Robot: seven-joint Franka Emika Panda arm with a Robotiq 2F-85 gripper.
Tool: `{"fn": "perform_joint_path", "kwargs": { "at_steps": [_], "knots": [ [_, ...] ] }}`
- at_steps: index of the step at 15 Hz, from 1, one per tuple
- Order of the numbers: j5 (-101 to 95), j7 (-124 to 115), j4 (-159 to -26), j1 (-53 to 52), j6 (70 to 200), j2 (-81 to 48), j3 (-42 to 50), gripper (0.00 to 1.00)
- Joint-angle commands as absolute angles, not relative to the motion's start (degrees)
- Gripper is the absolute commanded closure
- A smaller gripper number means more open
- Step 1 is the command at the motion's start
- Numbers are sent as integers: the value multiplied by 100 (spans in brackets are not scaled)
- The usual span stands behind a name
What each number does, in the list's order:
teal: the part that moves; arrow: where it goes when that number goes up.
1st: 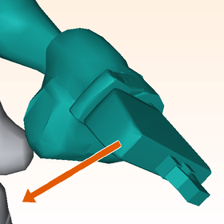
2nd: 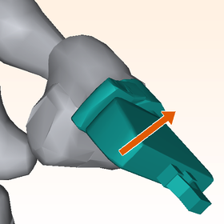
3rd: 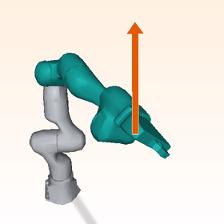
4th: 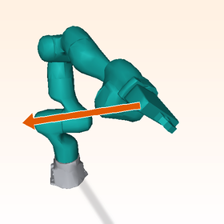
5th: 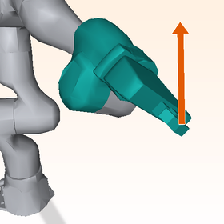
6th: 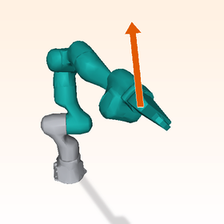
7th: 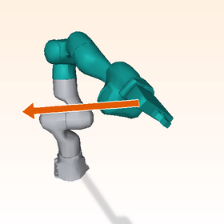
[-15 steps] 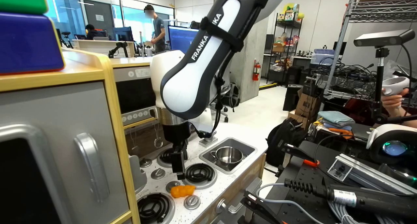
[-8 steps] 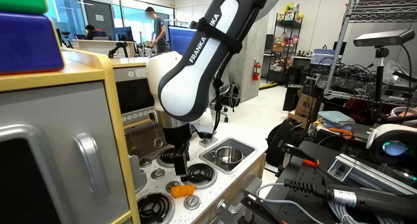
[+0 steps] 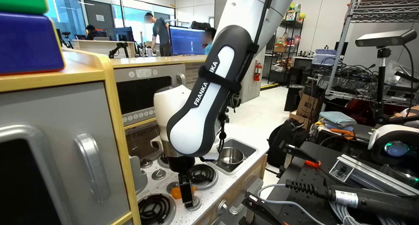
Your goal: Put the orange object in the silver pot
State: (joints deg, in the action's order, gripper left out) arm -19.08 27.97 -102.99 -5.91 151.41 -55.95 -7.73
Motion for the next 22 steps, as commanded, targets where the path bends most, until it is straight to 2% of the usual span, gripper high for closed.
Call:
{"fn": "perform_joint_path", "kwargs": {
  "at_steps": [1,9,10,11,18,19,22],
  "knots": [
    [-2152,2973,-10225,-591,15788,-5787,-778,0],
    [-2366,2993,-10192,-586,16018,-5891,-649,0],
    [-2369,2996,-10181,-568,16012,-5896,-627,17],
    [-2369,2994,-10187,-551,15997,-5889,-608,28],
    [-2285,3044,-10157,-411,15958,-5937,-707,80],
    [-2271,3042,-10173,-388,15968,-5921,-721,84],
    [-2181,3094,-10343,-199,15941,-5715,-872,84]
  ]
}}
